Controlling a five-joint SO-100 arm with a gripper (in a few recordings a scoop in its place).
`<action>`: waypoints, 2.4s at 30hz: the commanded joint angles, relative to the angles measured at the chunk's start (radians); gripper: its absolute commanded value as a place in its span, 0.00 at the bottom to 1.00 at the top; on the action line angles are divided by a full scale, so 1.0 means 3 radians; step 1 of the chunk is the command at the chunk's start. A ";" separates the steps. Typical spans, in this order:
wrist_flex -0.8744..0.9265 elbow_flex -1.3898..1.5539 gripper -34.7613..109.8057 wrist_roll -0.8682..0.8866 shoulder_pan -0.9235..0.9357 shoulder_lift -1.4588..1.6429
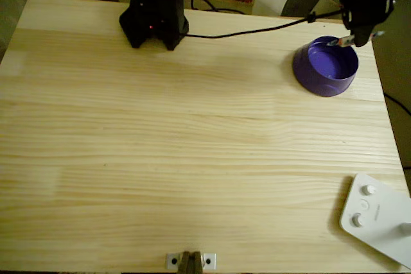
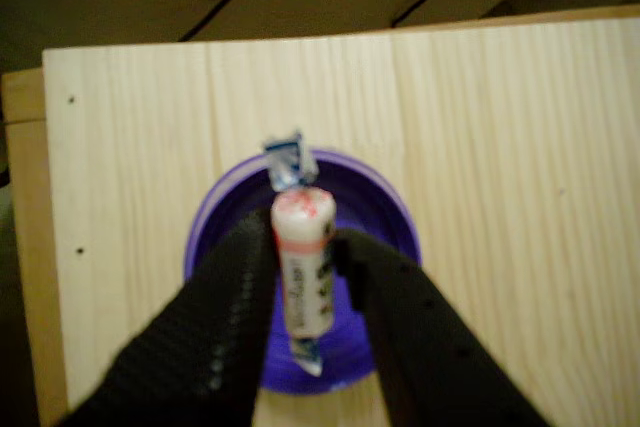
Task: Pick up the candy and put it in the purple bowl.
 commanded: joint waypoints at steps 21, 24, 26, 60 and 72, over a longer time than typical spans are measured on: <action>0.0123 -0.0159 0.39 -0.0036 0.0056 0.0527; 0.0133 -0.0133 0.34 -0.0036 0.0123 0.0711; 0.0133 -0.0061 0.32 -0.0036 0.0189 0.0869; 0.0215 0.1110 0.24 -0.0266 0.3482 0.3656; 0.0220 0.1810 0.24 0.0210 0.4014 0.4254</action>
